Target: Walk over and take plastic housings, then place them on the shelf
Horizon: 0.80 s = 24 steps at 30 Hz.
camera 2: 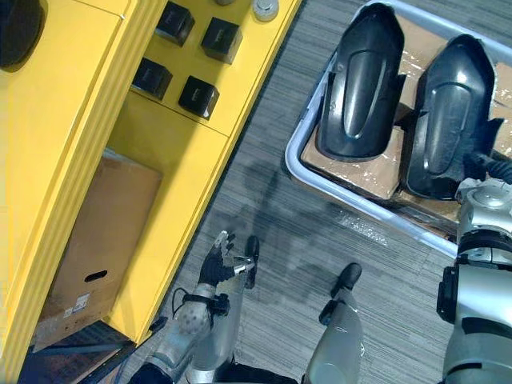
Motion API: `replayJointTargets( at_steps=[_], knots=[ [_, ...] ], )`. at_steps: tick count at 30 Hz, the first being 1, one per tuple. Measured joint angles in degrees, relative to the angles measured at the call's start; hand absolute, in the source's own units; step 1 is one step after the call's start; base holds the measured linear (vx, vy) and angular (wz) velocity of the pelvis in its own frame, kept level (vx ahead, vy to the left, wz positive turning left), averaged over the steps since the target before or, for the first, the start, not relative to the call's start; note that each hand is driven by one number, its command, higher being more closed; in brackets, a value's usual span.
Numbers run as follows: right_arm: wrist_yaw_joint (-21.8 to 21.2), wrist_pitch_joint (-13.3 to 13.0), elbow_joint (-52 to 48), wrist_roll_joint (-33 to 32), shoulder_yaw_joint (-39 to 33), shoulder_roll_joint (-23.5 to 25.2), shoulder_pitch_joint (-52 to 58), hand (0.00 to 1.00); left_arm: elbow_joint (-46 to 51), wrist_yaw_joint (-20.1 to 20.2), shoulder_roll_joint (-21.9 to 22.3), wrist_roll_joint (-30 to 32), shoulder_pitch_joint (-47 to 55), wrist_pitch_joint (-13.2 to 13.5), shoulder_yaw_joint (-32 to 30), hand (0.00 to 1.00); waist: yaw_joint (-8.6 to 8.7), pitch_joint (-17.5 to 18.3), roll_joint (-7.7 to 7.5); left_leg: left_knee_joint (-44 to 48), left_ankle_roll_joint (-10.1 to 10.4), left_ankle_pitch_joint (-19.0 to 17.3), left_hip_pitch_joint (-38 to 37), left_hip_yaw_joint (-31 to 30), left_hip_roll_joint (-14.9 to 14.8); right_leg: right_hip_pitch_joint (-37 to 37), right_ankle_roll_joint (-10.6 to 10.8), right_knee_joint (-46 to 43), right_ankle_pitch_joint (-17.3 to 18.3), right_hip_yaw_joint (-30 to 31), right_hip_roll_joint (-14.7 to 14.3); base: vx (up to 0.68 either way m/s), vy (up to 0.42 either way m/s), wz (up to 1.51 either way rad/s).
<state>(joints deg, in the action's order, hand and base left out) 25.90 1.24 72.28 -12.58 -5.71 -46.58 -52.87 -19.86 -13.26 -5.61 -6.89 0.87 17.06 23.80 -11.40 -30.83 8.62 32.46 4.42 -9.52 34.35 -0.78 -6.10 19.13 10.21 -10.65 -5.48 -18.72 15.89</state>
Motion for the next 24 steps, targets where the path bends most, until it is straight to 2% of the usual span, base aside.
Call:
replayJointTargets(
  at_steps=[3,4,9,14,17,19,24],
  knots=[
    [-1.5,2.7,0.8,0.0,0.2,-1.9,-0.4,0.0,-1.9,-0.3,-0.1,-1.8,0.4,0.2,0.0,0.0,-0.81,0.0,0.04,0.2,-0.1,0.2,1.0,-0.8,0.3,0.3,-0.1,-0.3,0.0,-0.9,0.2,-0.04,0.001,0.16],
    [-2.3,3.8,0.9,0.7,0.2,-2.5,-0.4,1.0,-2.1,-0.4,-0.2,-2.3,0.4,0.4,0.0,0.0,-0.83,0.1,0.14,0.4,-0.1,0.4,1.7,-1.4,0.6,0.6,-0.1,-0.6,0.1,-1.5,0.3,-0.04,0.006,0.19],
    [-5.1,6.6,2.6,6.9,0.2,-4.7,-0.4,1.0,-3.2,-0.5,-0.3,-3.7,0.4,3.0,0.0,0.0,-1.92,0.2,0.3,1.2,-0.1,0.4,3.0,-2.4,0.8,0.8,-0.5,-0.9,0.4,-2.8,0.4,-0.04,0.002,0.08],
    [-6.6,9.4,3.5,13.6,1.6,-5.9,-0.6,1.0,-4.2,-0.5,-0.3,-3.7,0.4,3.6,0.1,0.0,-2.21,0.2,0.38,1.5,0.2,0.2,3.8,-3.4,0.8,0.8,-0.6,-1.7,1.2,-4.0,0.2,-0.04,-0.017,0.09],
    [-7.0,12.8,3.6,17.4,2.5,-6.0,-1.9,1.0,-4.3,-0.6,-0.3,-3.7,0.4,4.1,0.2,0.0,-2.23,0.2,0.39,1.5,0.1,0.3,3.7,-3.4,0.6,0.8,-0.6,-1.7,1.3,-4.2,0.1,0.0,0.0,0.0],
    [-7.0,14.1,3.6,19.3,2.5,-6.0,-2.1,1.0,-4.3,-0.8,-0.3,-3.7,0.4,4.1,0.1,0.0,-2.32,0.3,0.41,1.4,0.1,0.3,3.6,-3.4,0.6,0.7,-0.5,-1.7,1.2,-4.2,0.1,0.0,0.0,0.0],
    [-6.9,14.9,3.7,22.5,3.8,-5.3,-1.6,1.0,-3.2,0.0,-0.7,-4.0,1.8,4.3,-0.3,0.0,-2.4,0.3,0.43,0.9,0.2,0.4,2.0,-3.3,0.5,-0.6,-0.5,-1.3,1.2,-4.3,0.1,0.0,0.0,0.0]
  ],
)
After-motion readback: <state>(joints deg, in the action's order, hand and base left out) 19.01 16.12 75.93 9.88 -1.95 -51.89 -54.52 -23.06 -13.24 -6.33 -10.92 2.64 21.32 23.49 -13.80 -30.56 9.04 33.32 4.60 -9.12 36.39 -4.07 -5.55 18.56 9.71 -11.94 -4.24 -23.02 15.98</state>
